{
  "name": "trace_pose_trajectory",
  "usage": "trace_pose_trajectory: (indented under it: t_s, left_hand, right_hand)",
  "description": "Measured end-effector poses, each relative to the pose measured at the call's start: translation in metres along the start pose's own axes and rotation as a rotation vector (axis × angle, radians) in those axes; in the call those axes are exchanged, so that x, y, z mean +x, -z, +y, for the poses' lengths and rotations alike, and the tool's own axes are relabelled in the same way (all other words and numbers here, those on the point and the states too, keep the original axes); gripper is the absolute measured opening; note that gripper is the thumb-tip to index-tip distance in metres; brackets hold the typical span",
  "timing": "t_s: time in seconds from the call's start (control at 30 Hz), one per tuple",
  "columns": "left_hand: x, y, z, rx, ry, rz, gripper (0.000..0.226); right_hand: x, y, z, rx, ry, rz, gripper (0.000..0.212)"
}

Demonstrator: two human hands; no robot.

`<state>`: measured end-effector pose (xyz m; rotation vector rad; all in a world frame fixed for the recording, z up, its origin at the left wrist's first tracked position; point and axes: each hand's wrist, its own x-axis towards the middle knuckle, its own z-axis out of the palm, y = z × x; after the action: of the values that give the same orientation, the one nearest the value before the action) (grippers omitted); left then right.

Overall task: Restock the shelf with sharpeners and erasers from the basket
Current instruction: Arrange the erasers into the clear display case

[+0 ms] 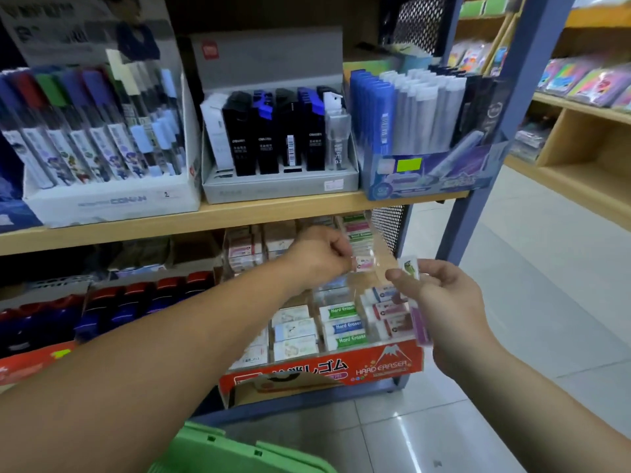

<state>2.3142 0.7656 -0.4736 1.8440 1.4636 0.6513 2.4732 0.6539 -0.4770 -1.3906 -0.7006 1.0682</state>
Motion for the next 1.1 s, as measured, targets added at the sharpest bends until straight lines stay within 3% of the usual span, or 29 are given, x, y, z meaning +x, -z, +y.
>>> trace_pose_trajectory:
  t_s: [0.33,0.47,0.53,0.6,0.67,0.77,0.97,1.1]
  left_hand:
    - [0.027,-0.033,0.008,0.190,0.002,-0.077,0.018]
    - [0.032,-0.029,0.015,0.494,-0.010,-0.225,0.009]
    - [0.030,-0.024,0.020,0.550,-0.020,-0.258,0.018]
    - [0.024,-0.016,0.021,0.378,-0.059,-0.193,0.024]
    - [0.008,-0.006,0.023,0.058,-0.071,-0.181,0.020]
    - [-0.027,0.012,0.019,-0.271,-0.031,-0.323,0.018]
    - [-0.060,0.062,-0.009,-0.222,-0.046,-0.343,0.022]
    - [-0.070,0.099,-0.042,-0.234,0.054,-0.264,0.018]
  right_hand:
    - [0.001,0.020,-0.004,0.064,-0.097,-0.014,0.025]
    - [0.000,0.018,-0.005,0.057,-0.113,-0.028,0.023]
    - [-0.002,0.014,-0.005,0.024,-0.105,-0.038,0.023]
    - [-0.004,0.011,-0.004,-0.003,-0.102,-0.054,0.023]
    - [-0.007,0.008,-0.004,-0.023,-0.114,-0.078,0.021]
    - [-0.014,-0.002,-0.005,-0.048,-0.158,-0.131,0.017]
    - [-0.027,-0.044,-0.001,0.029,-0.180,-0.265,0.012]
    - [-0.021,-0.087,0.009,0.027,-0.232,-0.417,0.062]
